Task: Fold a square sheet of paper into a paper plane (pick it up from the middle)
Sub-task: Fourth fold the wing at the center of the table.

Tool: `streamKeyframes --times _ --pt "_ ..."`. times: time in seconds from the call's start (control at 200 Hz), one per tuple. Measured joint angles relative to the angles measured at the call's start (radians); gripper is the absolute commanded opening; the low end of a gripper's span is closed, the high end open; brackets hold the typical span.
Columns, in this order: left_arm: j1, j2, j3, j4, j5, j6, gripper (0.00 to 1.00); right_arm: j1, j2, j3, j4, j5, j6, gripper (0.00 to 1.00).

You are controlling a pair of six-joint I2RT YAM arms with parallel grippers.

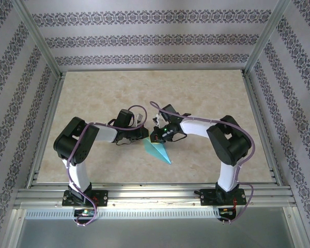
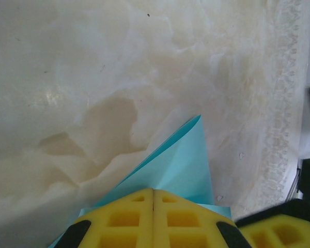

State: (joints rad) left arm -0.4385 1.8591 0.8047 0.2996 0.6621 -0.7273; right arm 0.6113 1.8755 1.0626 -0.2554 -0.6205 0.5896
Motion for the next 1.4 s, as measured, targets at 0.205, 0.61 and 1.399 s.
streamKeyframes --times 0.205,0.61,1.399 --pt "0.0 0.003 0.002 0.0 0.002 0.0 0.0 0.0 -0.002 -0.072 0.031 0.002 0.003 0.0" --pt "-0.001 0.006 0.021 -0.037 -0.004 0.0 0.0 0.0 -0.111 -0.218 0.088 0.006 0.003 0.01" --pt "-0.001 -0.024 0.076 -0.099 -0.043 0.008 0.28 -0.019 -0.272 -0.37 0.104 -0.021 0.068 0.0"
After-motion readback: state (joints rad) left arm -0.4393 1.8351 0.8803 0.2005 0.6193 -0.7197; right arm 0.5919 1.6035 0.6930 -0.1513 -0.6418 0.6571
